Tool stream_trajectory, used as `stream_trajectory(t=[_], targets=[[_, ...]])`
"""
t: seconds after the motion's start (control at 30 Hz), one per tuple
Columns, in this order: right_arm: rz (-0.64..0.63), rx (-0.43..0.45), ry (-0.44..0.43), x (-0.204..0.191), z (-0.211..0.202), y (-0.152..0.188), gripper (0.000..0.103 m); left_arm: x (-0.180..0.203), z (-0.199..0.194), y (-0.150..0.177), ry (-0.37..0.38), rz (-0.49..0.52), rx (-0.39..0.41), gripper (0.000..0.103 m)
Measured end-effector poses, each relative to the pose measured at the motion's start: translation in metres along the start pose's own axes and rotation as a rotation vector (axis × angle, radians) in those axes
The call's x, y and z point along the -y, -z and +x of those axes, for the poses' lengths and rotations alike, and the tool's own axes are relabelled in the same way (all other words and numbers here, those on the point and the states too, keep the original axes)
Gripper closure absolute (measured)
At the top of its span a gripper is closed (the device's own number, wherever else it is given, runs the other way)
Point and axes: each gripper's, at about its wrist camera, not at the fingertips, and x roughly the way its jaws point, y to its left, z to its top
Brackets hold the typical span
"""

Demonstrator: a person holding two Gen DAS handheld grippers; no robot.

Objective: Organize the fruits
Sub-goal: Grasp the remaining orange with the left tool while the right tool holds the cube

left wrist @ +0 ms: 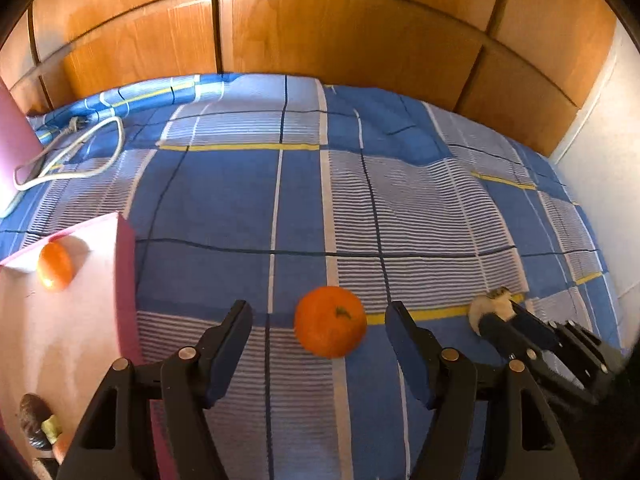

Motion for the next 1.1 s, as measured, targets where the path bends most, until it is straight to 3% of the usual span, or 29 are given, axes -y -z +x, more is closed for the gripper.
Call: stream_trajectory(t=[0.03, 0.1, 0.17, 0.3, 0.6, 0.87, 1.1], targets=[[-0.004, 0.007, 0.004, -0.001, 0.000, 0.001, 0.080, 0.000, 0.005, 0.000, -0.010, -0.003, -0.005, 0.038], [-0.003, 0.015, 0.011, -0.002, 0.000, 0.003, 0.080, -0.001, 0.017, 0.002, -0.002, -0.015, -0.042, 0.053], [0.005, 0.011, 0.012, -0.002, 0.001, 0.003, 0.080, 0.002, 0.015, 0.004, -0.025, 0.004, -0.010, 0.065], [0.008, 0.018, 0.034, -0.002, 0.001, 0.003, 0.080, 0.007, 0.007, 0.013, -0.017, 0.015, -0.014, 0.065], [0.026, -0.017, 0.015, 0.002, 0.007, 0.004, 0.079, 0.037, -0.029, 0.068, -0.011, 0.156, 0.025, 0.065], [-0.007, -0.017, 0.076, -0.006, 0.006, 0.005, 0.080, 0.035, -0.027, 0.086, -0.011, 0.177, 0.082, 0.064], [-0.039, -0.023, 0.097, -0.019, -0.002, 0.016, 0.080, 0.030, -0.035, 0.090, 0.005, 0.154, 0.055, 0.065]])
